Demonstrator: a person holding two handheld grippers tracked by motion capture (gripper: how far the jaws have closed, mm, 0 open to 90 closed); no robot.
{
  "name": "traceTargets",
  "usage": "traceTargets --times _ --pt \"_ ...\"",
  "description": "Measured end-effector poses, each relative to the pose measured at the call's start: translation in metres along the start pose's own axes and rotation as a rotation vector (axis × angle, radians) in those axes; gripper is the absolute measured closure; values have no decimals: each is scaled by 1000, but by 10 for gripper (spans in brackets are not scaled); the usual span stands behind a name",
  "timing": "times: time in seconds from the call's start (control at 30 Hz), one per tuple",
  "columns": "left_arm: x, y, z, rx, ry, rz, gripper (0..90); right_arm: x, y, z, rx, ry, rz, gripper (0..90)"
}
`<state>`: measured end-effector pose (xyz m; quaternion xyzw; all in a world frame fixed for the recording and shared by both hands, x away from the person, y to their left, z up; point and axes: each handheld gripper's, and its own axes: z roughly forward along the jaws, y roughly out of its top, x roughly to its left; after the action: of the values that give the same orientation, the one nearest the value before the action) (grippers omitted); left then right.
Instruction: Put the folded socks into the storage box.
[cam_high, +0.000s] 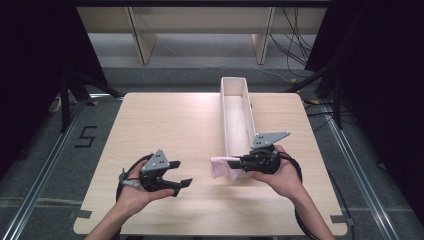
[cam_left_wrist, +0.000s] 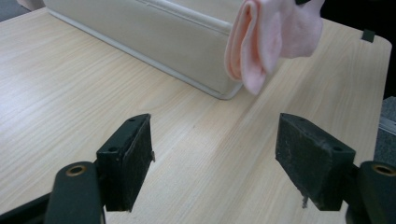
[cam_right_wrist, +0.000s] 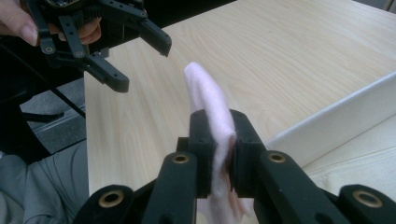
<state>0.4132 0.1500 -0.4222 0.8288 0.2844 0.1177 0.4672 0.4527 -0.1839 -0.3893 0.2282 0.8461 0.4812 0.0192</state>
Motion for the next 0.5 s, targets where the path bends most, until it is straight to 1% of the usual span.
traceTargets --times 0.03,0.07,0.1,0.13,0.17,0.2,0.23,0.27,0.3,0.33,0.37,0.4,0.43,0.47,0.5 --pt "1 -2 1 -10 1 -9 265 -1 0 0 -9 -8 -6 816" --pt "2 -3 1 -8 13 -16 264 0 0 -1 -3 -2 8 816" --pt "3 -3 1 1 12 -18 263 -2 1 -2 -9 -3 4 816" --pt "4 -4 1 -7 16 -22 263 -1 1 -2 -18 -5 9 816" --pt "5 -5 1 -3 12 -27 264 -3 2 -3 -13 -5 -3 816" --pt "5 -6 1 -7 9 -30 264 -3 2 -4 -11 -14 14 816" --pt "5 -6 1 -7 21 -32 265 -3 2 -4 -10 -7 11 816" --pt "5 -6 2 -12 15 -37 265 -5 3 -5 -18 -9 2 816" --pt "5 -6 2 -11 15 -37 266 -5 4 -6 -16 -11 1 816" --pt "6 -6 1 -6 16 -32 266 -6 4 -6 -26 -16 -6 816" --pt "6 -6 2 -7 15 -33 266 -5 4 -7 -21 -12 18 816" --pt "5 -6 2 -6 16 -34 266 -7 5 -8 -25 -16 -1 816" --pt "5 -6 2 -10 15 -37 267 -6 5 -9 -34 -20 15 816" --pt "5 -6 2 -7 19 -35 267 -8 5 -10 -34 -23 -3 816" --pt "4 -6 1 -4 18 -34 267 -8 5 -11 -31 -17 14 816"
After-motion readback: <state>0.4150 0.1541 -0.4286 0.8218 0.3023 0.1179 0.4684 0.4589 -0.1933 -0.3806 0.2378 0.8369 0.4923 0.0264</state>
